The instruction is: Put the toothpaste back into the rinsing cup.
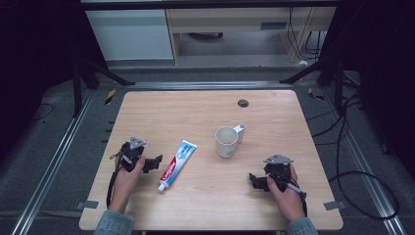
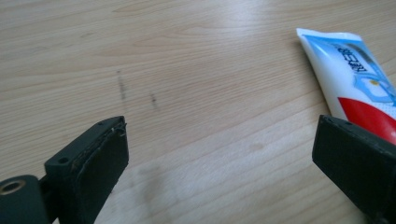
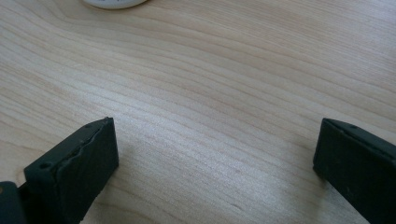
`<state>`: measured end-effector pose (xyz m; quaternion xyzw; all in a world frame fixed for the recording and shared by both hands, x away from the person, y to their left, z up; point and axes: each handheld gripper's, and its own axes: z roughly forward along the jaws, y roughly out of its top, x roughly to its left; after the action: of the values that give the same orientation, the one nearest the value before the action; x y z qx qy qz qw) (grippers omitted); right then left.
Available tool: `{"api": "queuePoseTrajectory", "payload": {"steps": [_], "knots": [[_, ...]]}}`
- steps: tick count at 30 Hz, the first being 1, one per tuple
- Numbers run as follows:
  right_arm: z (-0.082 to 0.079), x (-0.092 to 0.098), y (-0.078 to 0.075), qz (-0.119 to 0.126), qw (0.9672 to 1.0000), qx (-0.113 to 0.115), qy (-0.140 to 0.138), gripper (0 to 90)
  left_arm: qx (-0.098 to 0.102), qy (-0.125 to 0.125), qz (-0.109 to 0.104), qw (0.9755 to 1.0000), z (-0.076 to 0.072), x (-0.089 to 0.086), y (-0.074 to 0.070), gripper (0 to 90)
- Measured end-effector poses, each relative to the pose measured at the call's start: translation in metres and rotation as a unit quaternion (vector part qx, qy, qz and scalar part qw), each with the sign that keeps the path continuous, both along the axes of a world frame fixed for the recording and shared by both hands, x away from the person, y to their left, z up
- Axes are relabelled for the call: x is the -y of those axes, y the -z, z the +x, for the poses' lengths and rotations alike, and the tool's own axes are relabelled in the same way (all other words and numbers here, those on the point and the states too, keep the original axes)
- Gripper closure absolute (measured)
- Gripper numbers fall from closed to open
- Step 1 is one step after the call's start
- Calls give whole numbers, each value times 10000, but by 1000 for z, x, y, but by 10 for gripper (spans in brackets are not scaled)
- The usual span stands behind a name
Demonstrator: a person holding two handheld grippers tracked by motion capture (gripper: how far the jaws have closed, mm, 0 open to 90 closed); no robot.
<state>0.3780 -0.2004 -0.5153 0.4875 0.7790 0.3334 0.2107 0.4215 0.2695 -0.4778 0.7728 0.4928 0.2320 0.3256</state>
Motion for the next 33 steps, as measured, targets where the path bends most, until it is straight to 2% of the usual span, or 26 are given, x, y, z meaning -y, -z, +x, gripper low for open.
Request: {"api": "queuePoseTrajectory", "payload": {"steps": [3, 5, 7, 8, 10, 13, 15, 16, 18, 20, 22, 23, 27, 30, 33], "knots": [[1, 0, 0, -6, 10000, 2, -19, 3, -193, -65, -8, 9998, -5, 0, -8, 34], [1, 1, 0, -33, 10000, 16, -56, 3, -219, 40, 15, 9998, -9, 4, -15, 34], [1, 1, 0, -34, 10000, 17, -57, 3, -211, 92, 11, 9997, -11, 6, -19, 34], [1, 1, 0, -31, 10000, 14, -55, 3, -126, 259, 61, 9996, -17, 10, -27, 34], [1, 1, 0, -25, 10000, 17, -52, 3, -34, 386, 120, 9992, -22, 15, -34, 47], [1, 1, 0, -34, 10000, 21, -57, 3, -35, 575, 38, 9983, -26, 20, -42, 62], [2, 1, 0, -35, 10000, 24, -65, 3, -32, 602, 51, 9982, -26, 23, -46, 63], [2, 1, 0, -32, 10000, 19, -62, 3, -10, 635, 144, 9979, -28, 26, -53, 63], [2, 1, 0, -34, 10000, 21, -65, 3, -37, 686, 157, 9975, -29, 29, -60, 63], [2, 1, 0, -34, 10000, 21, -63, 3, -19, 613, 67, 9981, -29, 31, -63, 66], [1, 1, 0, -30, 10000, 16, -64, 3, -129, 629, -66, 9979, -28, 32, -65, 74], [2, 1, 0, -31, 10000, 18, -59, 3, -129, 629, -66, 9979, -28, 32, -65, 75], [3, 0, 0, -44, 10000, 39, -46, 3, -274, 604, 162, 9977, -27, 38, -74, 102], [3, 0, 0, -7, 10000, -5, -3, 3, -416, 675, 319, 9963, -25, 45, -74, 95], [3, -1, 0, -3, 10000, -5, 3, 3, -527, 697, 375, 9955, -24, 49, -74, 93]]}}
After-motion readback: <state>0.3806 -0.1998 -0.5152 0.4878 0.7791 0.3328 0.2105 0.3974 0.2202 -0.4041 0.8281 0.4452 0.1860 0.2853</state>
